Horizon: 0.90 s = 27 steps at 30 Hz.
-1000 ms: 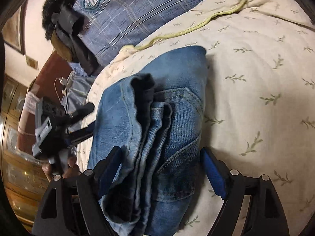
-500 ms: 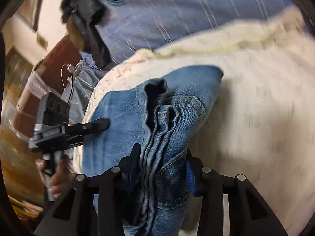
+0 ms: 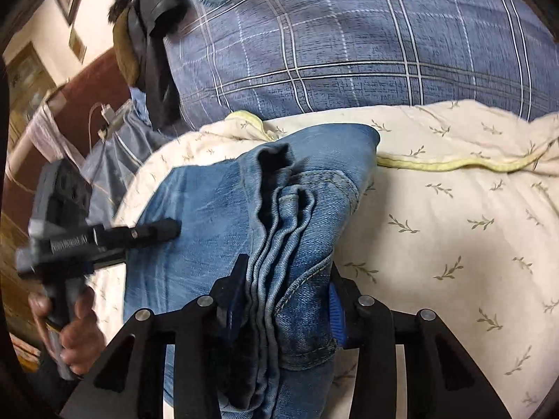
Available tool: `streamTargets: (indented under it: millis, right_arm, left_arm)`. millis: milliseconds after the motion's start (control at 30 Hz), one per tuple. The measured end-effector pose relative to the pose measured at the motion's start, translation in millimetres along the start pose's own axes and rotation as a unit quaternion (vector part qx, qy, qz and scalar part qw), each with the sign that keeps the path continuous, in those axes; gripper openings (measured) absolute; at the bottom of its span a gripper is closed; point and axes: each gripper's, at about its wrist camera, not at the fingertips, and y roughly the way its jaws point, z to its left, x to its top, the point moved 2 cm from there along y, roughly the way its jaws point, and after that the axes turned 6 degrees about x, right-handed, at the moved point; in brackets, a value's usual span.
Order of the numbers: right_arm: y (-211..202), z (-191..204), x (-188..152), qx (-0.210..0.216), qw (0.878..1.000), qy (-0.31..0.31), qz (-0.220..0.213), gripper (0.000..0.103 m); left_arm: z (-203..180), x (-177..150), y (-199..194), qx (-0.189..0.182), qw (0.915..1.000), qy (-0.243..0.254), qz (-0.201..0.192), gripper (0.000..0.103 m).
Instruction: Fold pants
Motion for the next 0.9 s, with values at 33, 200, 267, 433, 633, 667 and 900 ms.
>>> streamTargets:
  millis: [33,200,267,433,633,667,900]
  right_arm:
    - [0.1,1.2,-0.2,-0.002,1.000,-0.005,0.000,0.040]
    - [-1.3,1.6,-1.8,-0.004,1.000,-0.010,0.000,0.040]
    - [-1.9,1.2,-1.2,-0.007,1.000,-0.013,-0.001,0.040]
    - [-0.4,4.6,-0.3,-0.015,1.000,-0.013,-0.002,0.040]
    - [-0.1,11.1,-0.3,-0.041,0.999,-0.023,-0.003,0.044]
    - [-0.3,12.1,-0.5,-0.051,0.998,-0.025,-0.003,0.047]
    - [-13.6,34.3,0.7,-0.146,0.987,-0.063,-0.016,0.060]
  left_arm:
    - [-1.4,-4.6,-3.9,0.000,1.0000,-0.001,-0.001,0.026]
    - [-0.3,-7.7,-7.3,-0.005,1.0000,-0.004,-0.003,0.026]
    - [1.3,-8.9,-11.2,-0.005,1.0000,-0.004,-0.002,0.026]
    - [3.0,-9.1,-13.7,-0.004,1.0000,-0.002,-0.002,0.027]
    - [1.2,-10.1,-12.9,0.007,1.0000,0.004,-0.005,0.030]
    - [0.9,-10.2,-12.9,0.007,0.9999,0.005,-0.005,0.031]
    - [-1.2,-11.2,-11.9,0.017,0.9997,0.013,-0.009,0.033]
